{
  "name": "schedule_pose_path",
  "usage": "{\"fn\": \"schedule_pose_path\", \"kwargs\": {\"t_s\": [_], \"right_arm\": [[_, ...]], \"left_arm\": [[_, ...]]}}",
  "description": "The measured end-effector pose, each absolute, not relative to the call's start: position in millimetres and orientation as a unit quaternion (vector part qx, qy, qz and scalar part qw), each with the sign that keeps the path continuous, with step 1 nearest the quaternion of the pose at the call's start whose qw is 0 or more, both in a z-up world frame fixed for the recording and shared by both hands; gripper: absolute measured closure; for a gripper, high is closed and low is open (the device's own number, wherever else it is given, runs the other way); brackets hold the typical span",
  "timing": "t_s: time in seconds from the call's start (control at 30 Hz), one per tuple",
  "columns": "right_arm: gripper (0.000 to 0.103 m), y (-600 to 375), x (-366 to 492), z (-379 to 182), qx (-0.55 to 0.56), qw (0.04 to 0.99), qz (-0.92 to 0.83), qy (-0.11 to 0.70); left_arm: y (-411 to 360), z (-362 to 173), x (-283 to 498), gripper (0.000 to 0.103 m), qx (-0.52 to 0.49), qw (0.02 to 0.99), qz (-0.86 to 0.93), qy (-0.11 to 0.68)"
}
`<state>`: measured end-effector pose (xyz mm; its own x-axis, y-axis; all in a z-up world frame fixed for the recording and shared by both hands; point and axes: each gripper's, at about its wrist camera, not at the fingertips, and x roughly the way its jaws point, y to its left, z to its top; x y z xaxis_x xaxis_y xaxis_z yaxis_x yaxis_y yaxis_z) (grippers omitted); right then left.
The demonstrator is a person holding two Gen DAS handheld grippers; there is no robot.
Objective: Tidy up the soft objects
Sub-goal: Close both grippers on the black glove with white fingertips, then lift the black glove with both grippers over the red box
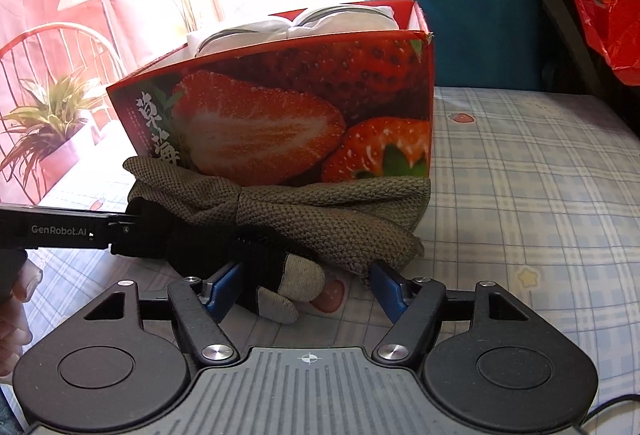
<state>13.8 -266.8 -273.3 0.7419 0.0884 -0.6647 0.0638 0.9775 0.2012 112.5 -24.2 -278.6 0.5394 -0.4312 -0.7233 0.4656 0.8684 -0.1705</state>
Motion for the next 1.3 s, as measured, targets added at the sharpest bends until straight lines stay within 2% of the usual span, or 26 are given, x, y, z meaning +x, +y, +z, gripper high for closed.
{"fn": "schedule_pose_path", "kwargs": {"t_s": [0.3, 0.6, 0.67, 0.73, 0.77, 0.8, 0.83, 1.3], "right_arm": [[0.041, -262, 3, -281, 0.116, 0.917, 0.017, 0.381], [0.044, -253, 33, -282, 0.136, 0.919, 0.031, 0.369], [0.057, -251, 37, -284, 0.143, 0.917, 0.03, 0.371], [0.067, -248, 39, -285, 0.146, 0.916, 0.031, 0.373], [0.079, -246, 38, -285, 0.145, 0.915, 0.035, 0.374], [0.083, -245, 38, -285, 0.147, 0.914, 0.041, 0.376], [0.088, -244, 37, -284, 0.146, 0.914, 0.043, 0.377], [0.09, -244, 2, -280, 0.16, 0.914, 0.045, 0.369]], "left_arm": [[-22, -280, 114, 0.05, 0.02, 0.876, -0.257, 0.407], [-21, -280, 112, 0.052, 0.015, 0.876, -0.256, 0.408], [-19, -280, 111, 0.058, 0.01, 0.875, -0.259, 0.409], [-18, -280, 107, 0.07, 0.006, 0.875, -0.261, 0.408], [-18, -281, 104, 0.074, 0.006, 0.875, -0.261, 0.408], [-18, -282, 101, 0.086, 0.008, 0.874, -0.259, 0.411], [-17, -284, 99, 0.086, 0.01, 0.873, -0.255, 0.415], [2, -284, 57, 0.087, -0.015, 0.875, -0.252, 0.414]]}}
